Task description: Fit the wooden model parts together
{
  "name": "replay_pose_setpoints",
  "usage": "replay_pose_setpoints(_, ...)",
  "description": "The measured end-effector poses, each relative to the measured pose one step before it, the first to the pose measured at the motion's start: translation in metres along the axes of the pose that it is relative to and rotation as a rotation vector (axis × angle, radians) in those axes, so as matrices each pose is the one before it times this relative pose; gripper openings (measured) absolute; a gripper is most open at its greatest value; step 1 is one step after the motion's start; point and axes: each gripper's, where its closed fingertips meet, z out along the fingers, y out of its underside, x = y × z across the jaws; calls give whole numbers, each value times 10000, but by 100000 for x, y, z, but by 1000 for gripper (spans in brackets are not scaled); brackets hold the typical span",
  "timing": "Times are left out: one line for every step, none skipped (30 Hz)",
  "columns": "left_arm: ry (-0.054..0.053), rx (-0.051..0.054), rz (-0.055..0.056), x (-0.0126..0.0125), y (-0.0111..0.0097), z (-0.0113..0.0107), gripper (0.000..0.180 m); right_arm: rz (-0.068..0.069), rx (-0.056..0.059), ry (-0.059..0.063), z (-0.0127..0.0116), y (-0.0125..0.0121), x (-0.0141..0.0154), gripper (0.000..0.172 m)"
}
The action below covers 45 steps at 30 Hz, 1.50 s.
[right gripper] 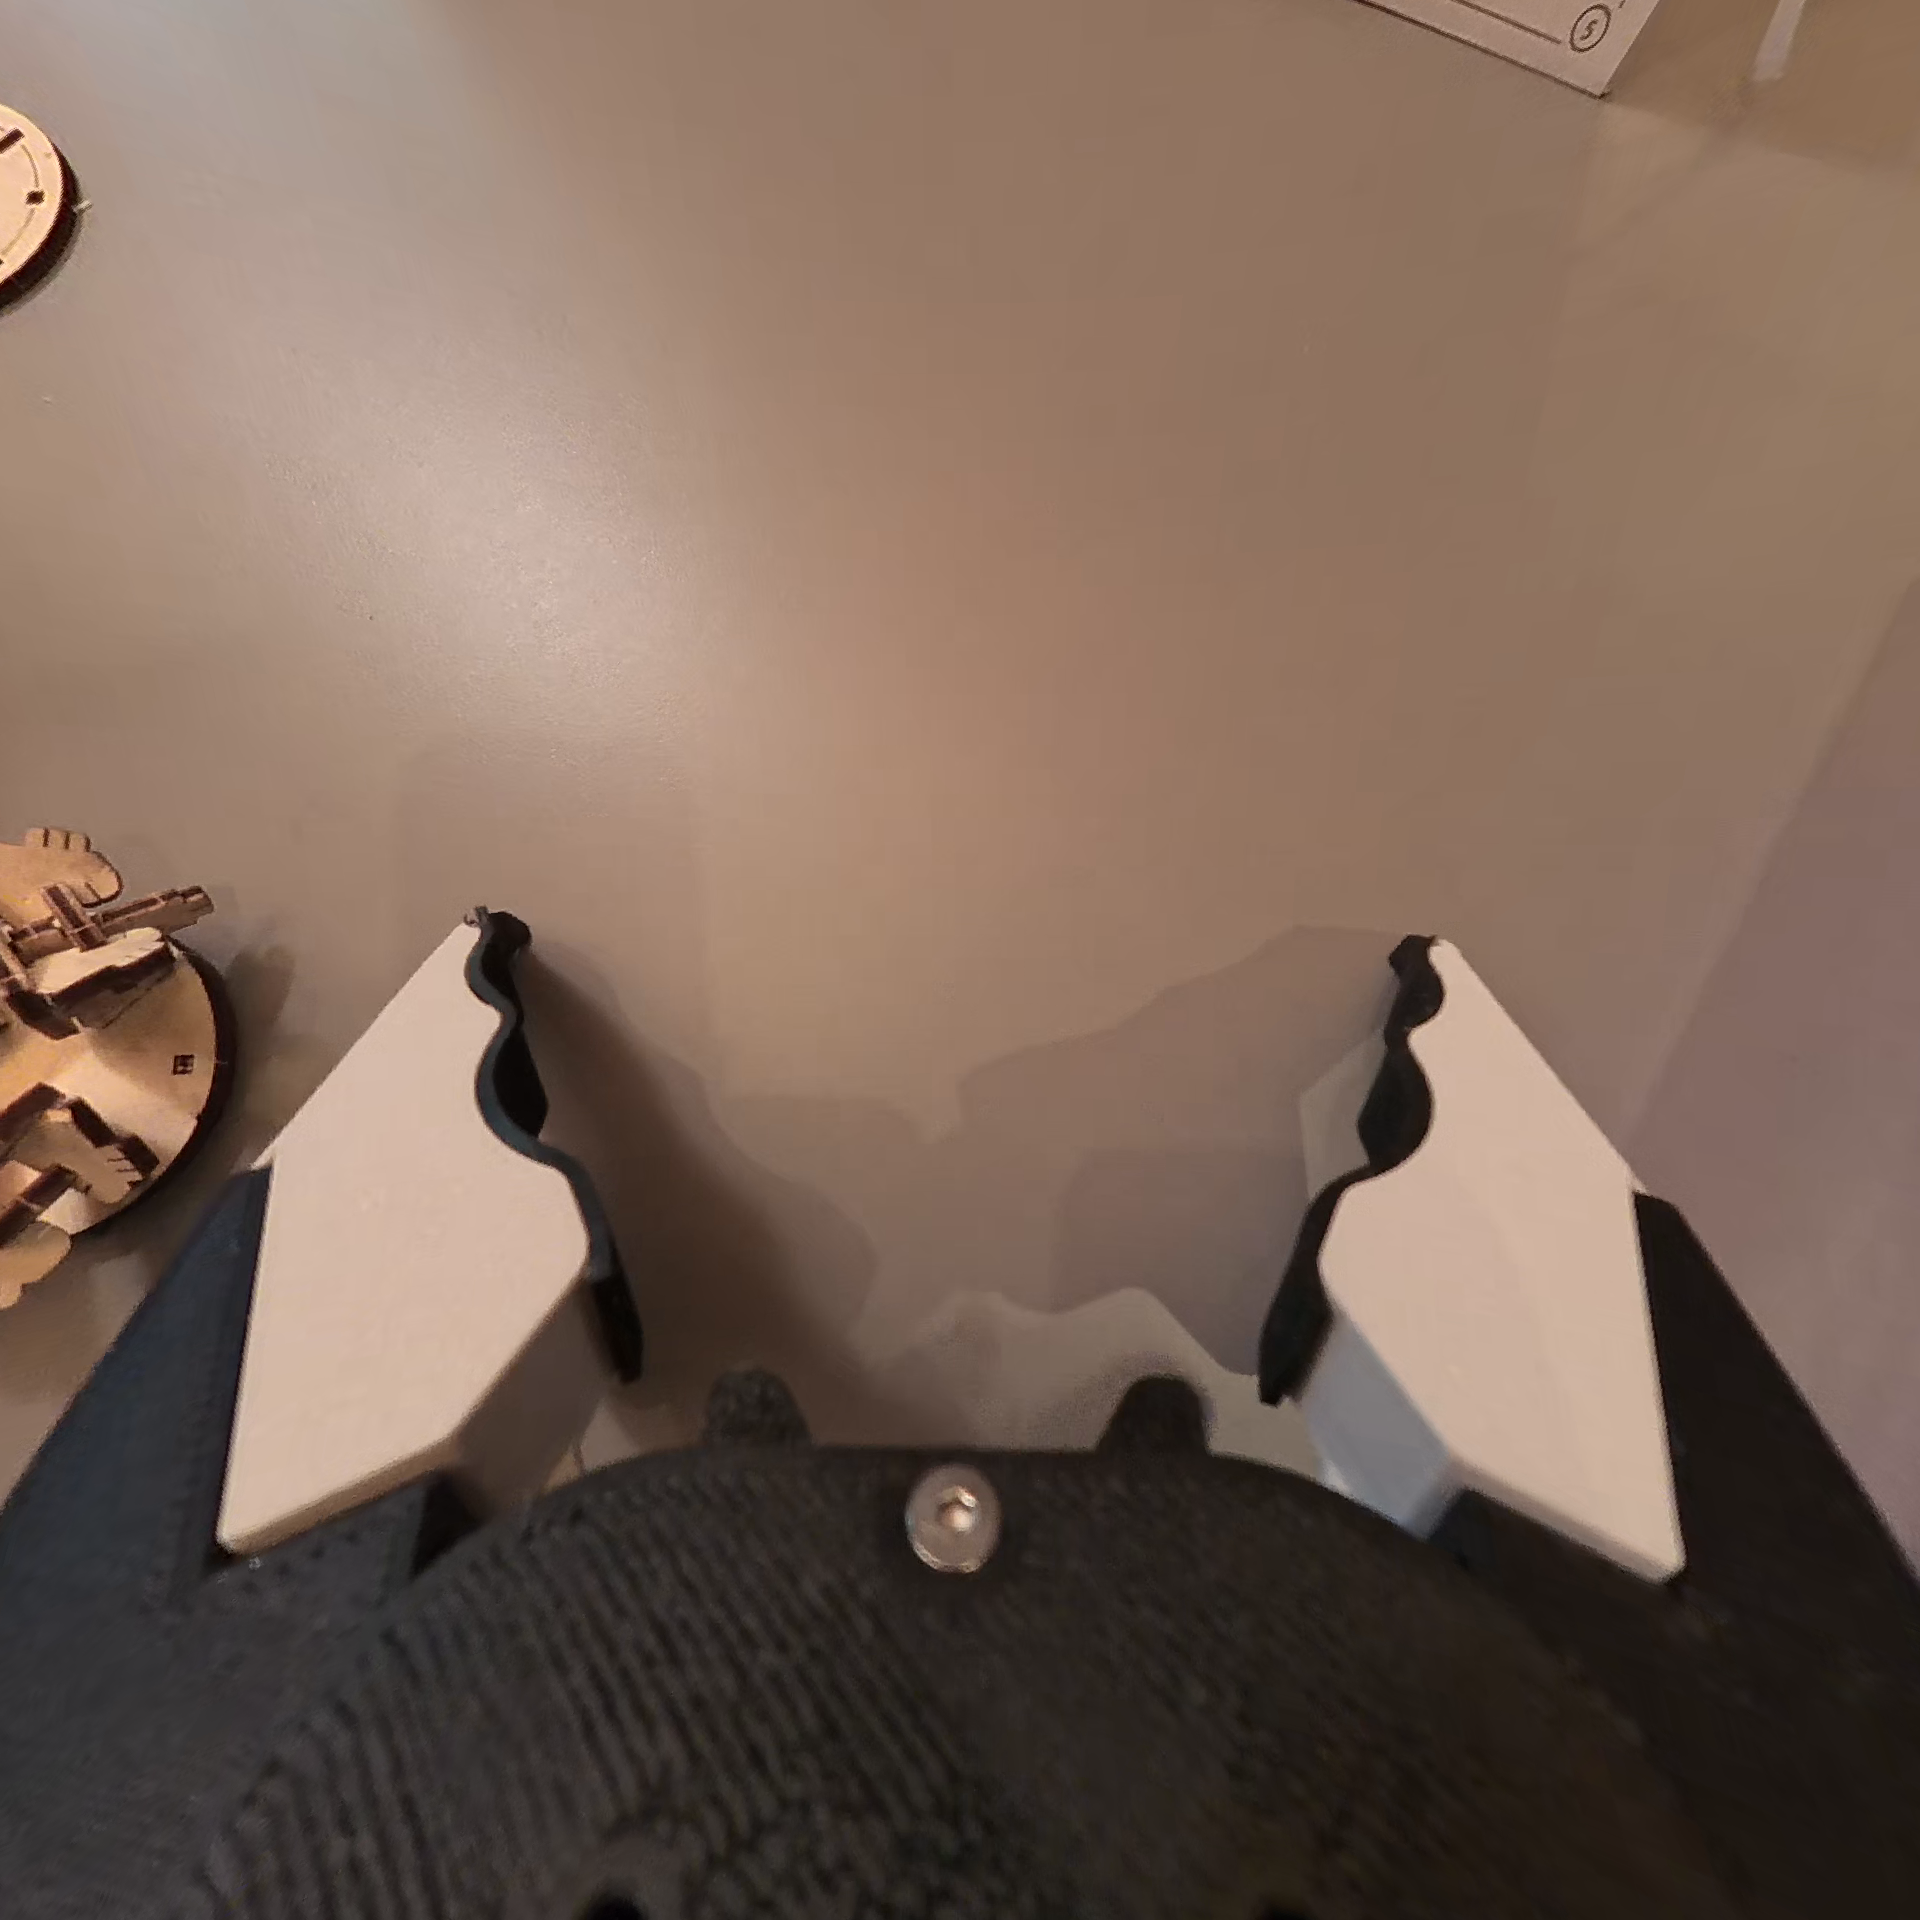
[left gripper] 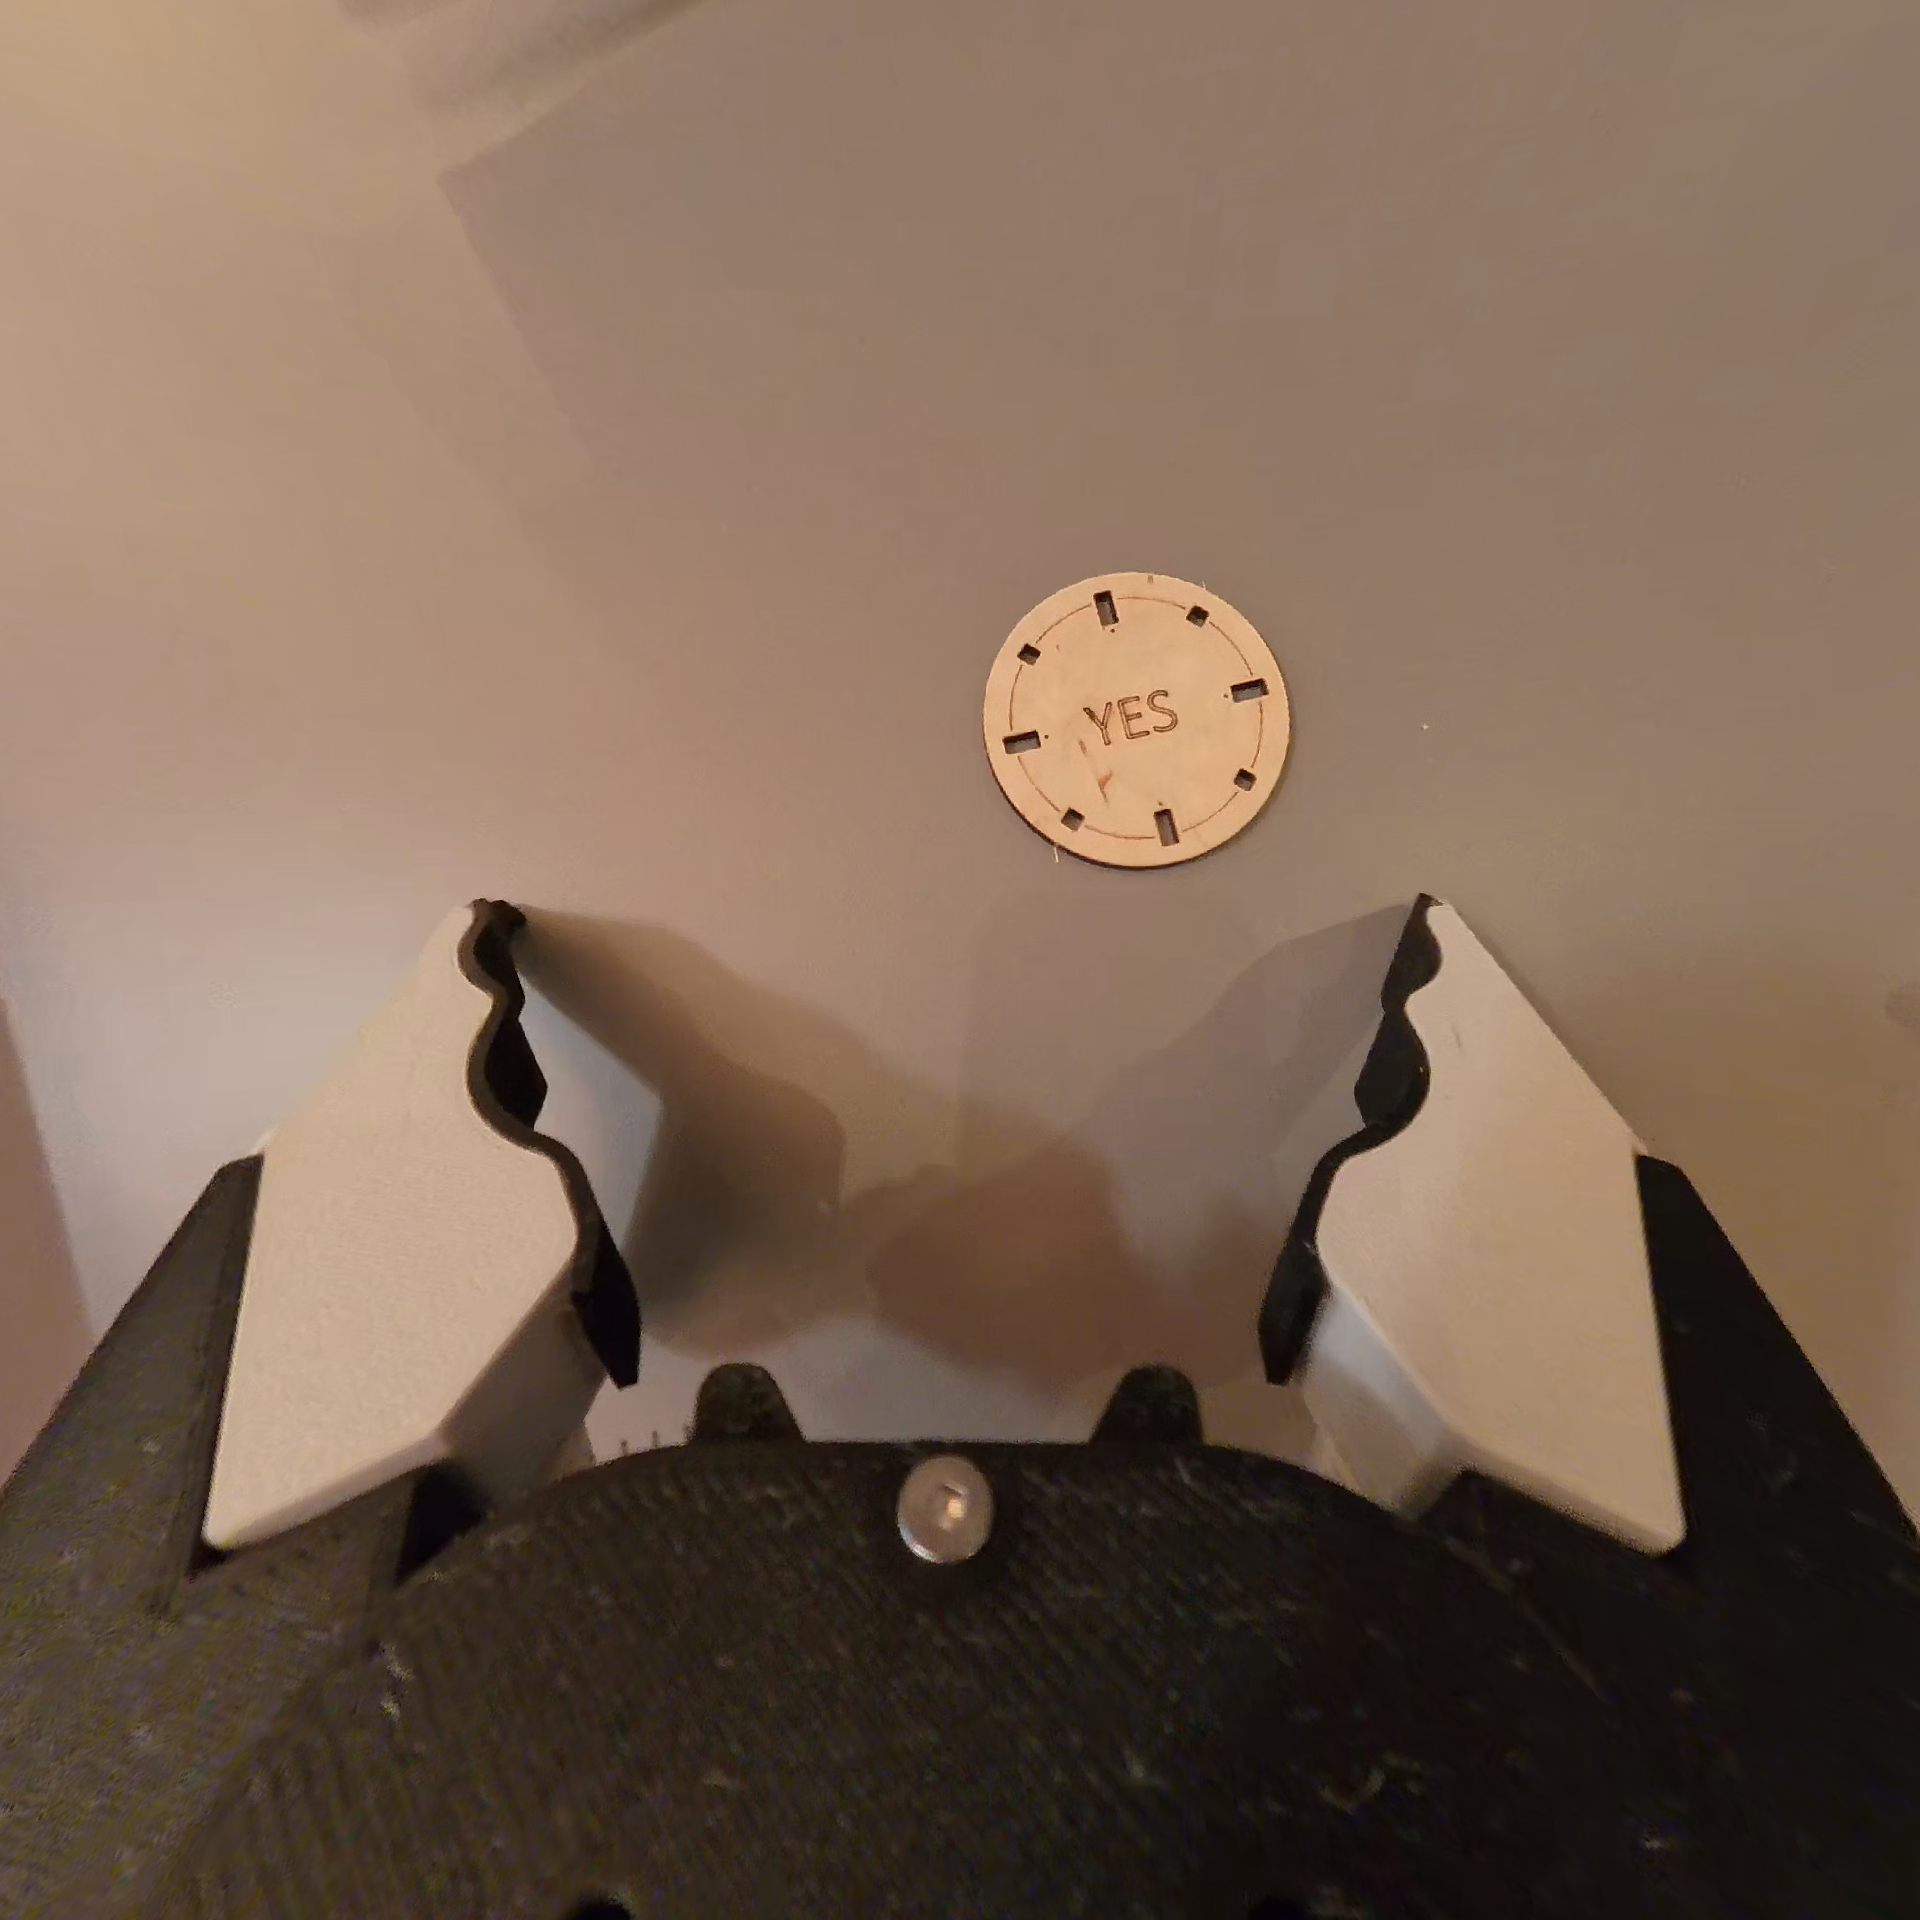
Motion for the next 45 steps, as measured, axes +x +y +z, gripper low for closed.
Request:
replay_pose_setpoints(3, 5, -1, 6, 1, -3, 158, 5, -2, 6, -47, 36, -10, 159)
replay_pose_setpoints(-1, -1, 4, -4, 8, 7, 159, 7, -1, 7, -37, -3, 11, 159)
replay_pose_setpoints(0, 0, -3, -8, 0, -1, 159, -97, -2, -89, 21, -19, 92, 159)
replay_pose_setpoints(0, 0, 1, 10, 7, -6, 159, -235, -2, -227, 185, -192, -36, 159)
replay_pose_setpoints(0, 0, 1, 0, 6, 8, 159, -115, 6, -140, 170, -181, 113, 159)
replay_pose_setpoints(0, 0, -1, -9, 1, -1, 159, 58, 22, 10, 52, -112, 152, 159)
replay_pose_setpoints(1, 2, 6, -2, 5, -5, 159, -15, -17, 20, 17, -7, 42, 159)
replay_pose_setpoints(25, 15, 89, -25, -19, -4, 158, -148, -13, -117, -29, -63, -98, 158)
replay_pose_setpoints(154, 9, 212, -75, -69, 29, 158, -45, -75, -35, -132, -59, -16, 153)
replay_pose_setpoints(190, -165, 164, -109, 82, -4, 159, -21, 20, 217, -359, -308, 232, 141)
replay_pose_setpoints(96, -371, 154, -145, 229, -205, 156, -194, 231, 416, -665, -738, 445, 129)
replay_pose_setpoints(-86, -293, 50, -267, 47, -254, 149, -441, 490, 344, -855, -1215, 294, 126)
replay_pose_setpoints(-454, -30, -54, -726, -314, -306, 144, -574, 633, 123, -907, -1527, -50, 130)
replay_pose_setpoints(-552, 183, 94, -828, -707, -392, 138, -643, 720, 2, -813, -1817, -223, 134)
replay_pose_setpoints(-291, 253, 226, -382, -1002, -511, 132, -658, 858, 244, -642, -2137, 129, 129)
replay_pose_setpoints(108, 379, 315, 223, -1325, -613, 132, -573, 915, 622, -437, -2274, 647, 114)
replay_pose_setpoints(430, 617, 296, 709, -1766, -690, 131, -539, 938, 917, -277, -2293, 990, 102)
replay_pose_setpoints(552, 819, 199, 859, -2147, -622, 123, -658, 1014, 1045, -57, -2464, 1120, 99)
replay_pose_setpoints(556, 868, 97, 811, -2214, -434, 103, -753, 962, 977, 216, -2182, 900, 94)
replay_pose_setpoints(568, 757, 168, 689, -2057, -157, 78, -937, 788, 472, 480, -1605, 71, 73)
replay_pose_setpoints(557, 430, 64, 541, -1538, 150, 56, -821, 466, -238, 669, -829, -1026, 50)
replay_pose_setpoints(629, 148, -142, 570, -960, 392, 47, -132, 182, -615, 780, -210, -1534, 39)
replay_pose_setpoints(647, -23, -330, 594, -445, 509, 45, 703, -51, -646, 757, 275, -1498, 40)
replay_pose_setpoints(626, -65, -340, 652, -118, 483, 41, 1039, -177, -870, 593, 643, -1733, 48)
replay_pose_setpoints(575, -17, -108, 727, 181, 416, 28, 969, -221, -855, 346, 970, -1571, 50)
replay_pose_setpoints(437, 107, 135, 728, 401, 364, 5, 698, -205, -664, 82, 1185, -1202, 46)
replay_pose_setpoints(169, 227, 280, 524, 515, 327, 0, 372, -123, -440, -148, 1077, -766, 41)
replay_pose_setpoints(-148, 282, 311, 166, 498, 301, 0, -26, -62, -339, -310, 653, -450, 36)
replay_pose_setpoints(-39, 153, 368, 372, 481, 300, 0, -243, 41, -293, -331, 220, -274, 32)
replay_pose_setpoints(-21, -123, 409, 347, 506, 252, 0, -68, 168, -244, -269, -58, -109, 32)
replay_pose_setpoints(42, -240, 403, 335, 400, 210, 0, 306, 261, -364, -187, -222, -226, 33)
replay_pose_setpoints(326, -73, 323, 706, 130, 200, 0, 637, 169, -428, -64, -152, -285, 36)
replay_pose_setpoints(619, 145, 183, 1065, -116, 187, 0, 763, 22, -301, 37, 32, -115, 41)
replay_pose_setpoints(831, 245, 56, 1279, -199, 135, 0, 623, -60, -353, 67, 199, -214, 47)
replay_pose_setpoints(886, 243, -43, 1242, -187, 55, 0, 497, -85, -292, 43, 272, -126, 54)
replay_pose_setpoints(863, 209, -45, 1135, -177, -32, 2, 402, -72, -171, 34, 274, 47, 59)
replay_pose_setpoints(781, 197, -14, 1024, -187, -106, 5, 335, -11, -164, 16, 185, 26, 62)
replay_pose_setpoints(778, 161, 18, 1053, -147, -123, 14, 297, 35, -171, 17, 98, -28, 63)
replay_pose_setpoints(772, 81, 17, 1105, -55, -103, 24, 272, 70, -126, 34, 7, -37, 63)
replay_pose_setpoints(623, -1, 14, 931, 36, -49, 31, 217, 73, -111, 47, -7, -81, 64)
replay_pose_setpoints(491, -45, 9, 785, 103, 45, 39, 146, 49, -93, 64, 0, -129, 64)
replay_pose_setpoints(388, -170, 30, 650, 336, 156, 42, 62, -1, -39, 101, 69, -91, 64)
replay_pose_setpoints(307, -306, -4, 514, 562, 321, 43, -34, -54, 15, 111, 149, -60, 65)
replay_pose_setpoints(132, -468, -110, 211, 792, 459, 46, -98, -96, 48, 137, 227, -20, 65)
replay_pose_setpoints(-25, -558, -162, -60, 890, 566, 47, -105, -127, 52, 140, 281, -6, 65)
